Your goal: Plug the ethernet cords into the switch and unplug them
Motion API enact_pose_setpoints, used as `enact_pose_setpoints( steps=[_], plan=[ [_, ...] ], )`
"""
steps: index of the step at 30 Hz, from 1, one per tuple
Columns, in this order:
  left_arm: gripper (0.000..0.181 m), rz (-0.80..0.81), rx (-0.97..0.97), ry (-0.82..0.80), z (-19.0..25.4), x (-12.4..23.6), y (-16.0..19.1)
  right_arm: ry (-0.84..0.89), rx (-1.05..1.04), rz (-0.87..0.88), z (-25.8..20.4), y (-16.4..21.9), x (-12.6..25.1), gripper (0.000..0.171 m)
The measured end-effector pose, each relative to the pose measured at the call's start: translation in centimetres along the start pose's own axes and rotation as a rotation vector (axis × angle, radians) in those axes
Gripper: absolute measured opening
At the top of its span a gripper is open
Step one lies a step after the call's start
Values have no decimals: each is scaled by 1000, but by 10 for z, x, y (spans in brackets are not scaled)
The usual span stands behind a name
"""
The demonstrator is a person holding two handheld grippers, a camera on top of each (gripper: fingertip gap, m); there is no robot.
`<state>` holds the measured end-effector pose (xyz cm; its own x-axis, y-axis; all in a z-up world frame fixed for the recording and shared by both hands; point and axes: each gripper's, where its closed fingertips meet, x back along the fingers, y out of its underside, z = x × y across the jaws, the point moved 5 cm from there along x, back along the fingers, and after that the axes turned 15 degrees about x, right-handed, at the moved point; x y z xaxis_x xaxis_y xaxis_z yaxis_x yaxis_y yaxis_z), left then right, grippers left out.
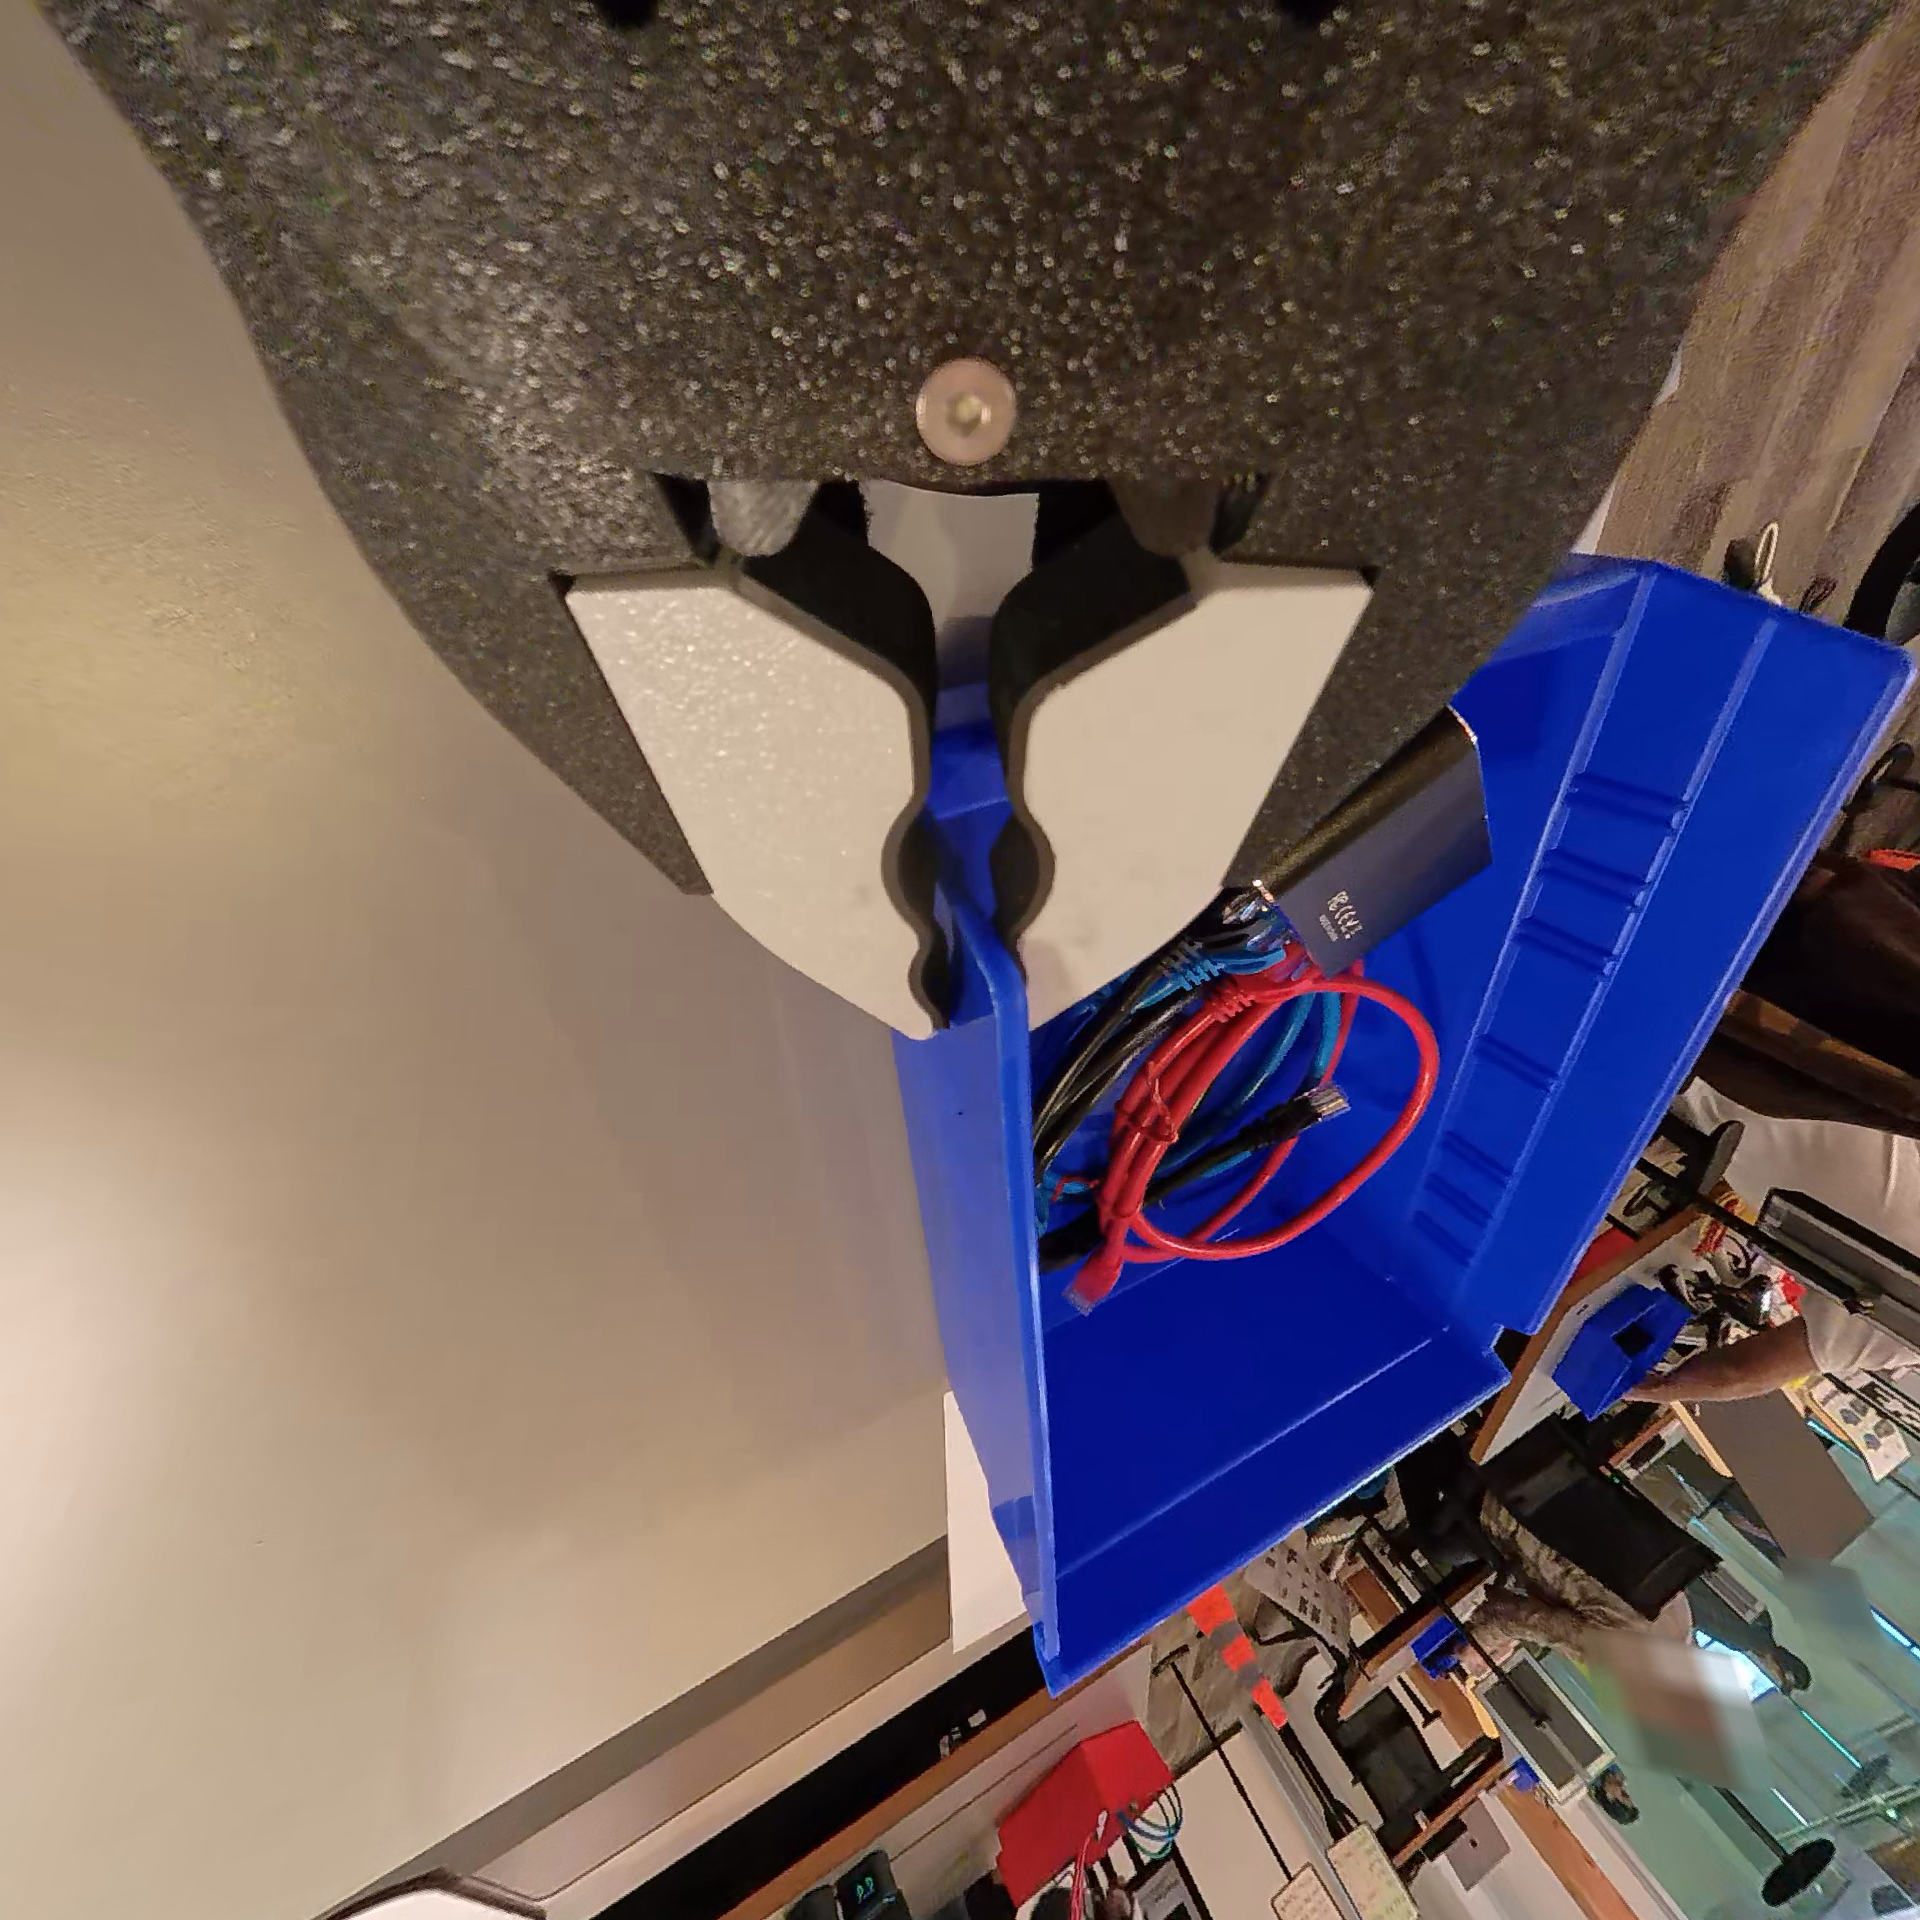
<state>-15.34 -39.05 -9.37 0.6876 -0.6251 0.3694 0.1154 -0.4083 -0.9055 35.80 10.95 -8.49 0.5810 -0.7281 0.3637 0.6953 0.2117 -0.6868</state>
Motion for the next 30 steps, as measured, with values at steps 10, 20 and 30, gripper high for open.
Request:
enact_pose_setpoints(
  steps=[10, 20, 30],
  plan=[
    [7, 16, 34, 18, -6, -3, 1, -25, -16, 38, 6, 0, -12, 5],
    [45, 106, 111, 58, -8, 27, -20, -11, -4, 56, 5, -5, -7, 14],
    [70, 205, 287, 82, -55, 37, -64, 68, 106, -48, -1, -12, 15, 20]
  ],
)
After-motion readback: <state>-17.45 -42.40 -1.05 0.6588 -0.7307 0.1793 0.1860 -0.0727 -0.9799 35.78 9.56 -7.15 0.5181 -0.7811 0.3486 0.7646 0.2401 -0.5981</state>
